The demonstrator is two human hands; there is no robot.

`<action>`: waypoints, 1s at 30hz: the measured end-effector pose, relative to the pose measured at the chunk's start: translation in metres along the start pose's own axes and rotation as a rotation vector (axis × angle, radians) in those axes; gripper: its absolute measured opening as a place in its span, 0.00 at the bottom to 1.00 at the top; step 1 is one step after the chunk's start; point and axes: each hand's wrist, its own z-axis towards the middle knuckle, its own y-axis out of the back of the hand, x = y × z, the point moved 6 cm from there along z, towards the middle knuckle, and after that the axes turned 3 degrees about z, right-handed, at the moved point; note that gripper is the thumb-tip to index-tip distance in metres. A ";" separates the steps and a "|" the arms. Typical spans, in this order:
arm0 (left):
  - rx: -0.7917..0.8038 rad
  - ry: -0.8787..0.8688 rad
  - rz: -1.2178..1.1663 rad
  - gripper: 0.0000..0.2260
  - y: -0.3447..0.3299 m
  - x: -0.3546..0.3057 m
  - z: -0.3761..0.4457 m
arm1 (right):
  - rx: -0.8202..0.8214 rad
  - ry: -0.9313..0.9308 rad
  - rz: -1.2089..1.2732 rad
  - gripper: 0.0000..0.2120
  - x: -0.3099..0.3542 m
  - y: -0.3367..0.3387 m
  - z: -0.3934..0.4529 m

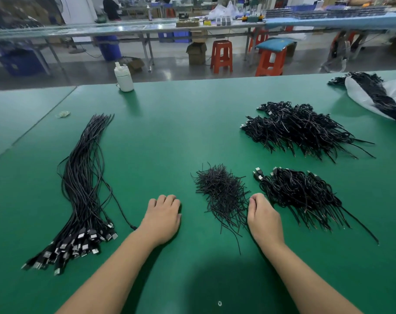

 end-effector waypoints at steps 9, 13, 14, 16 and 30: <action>0.284 0.108 0.201 0.13 0.002 0.099 -0.044 | -0.009 0.025 -0.059 0.08 0.003 -0.002 -0.001; 0.134 0.091 0.143 0.08 0.012 0.085 -0.035 | -0.011 0.025 -0.066 0.08 0.006 0.000 -0.001; 0.091 0.081 0.113 0.07 0.018 0.077 -0.031 | -0.014 0.025 -0.068 0.08 0.006 0.001 -0.001; 0.020 0.039 0.035 0.05 0.030 0.053 -0.022 | -0.017 0.025 -0.073 0.08 0.007 0.001 -0.002; 0.087 0.035 -1.659 0.05 0.099 -0.089 -0.008 | -0.022 0.080 0.195 0.14 0.043 0.036 -0.008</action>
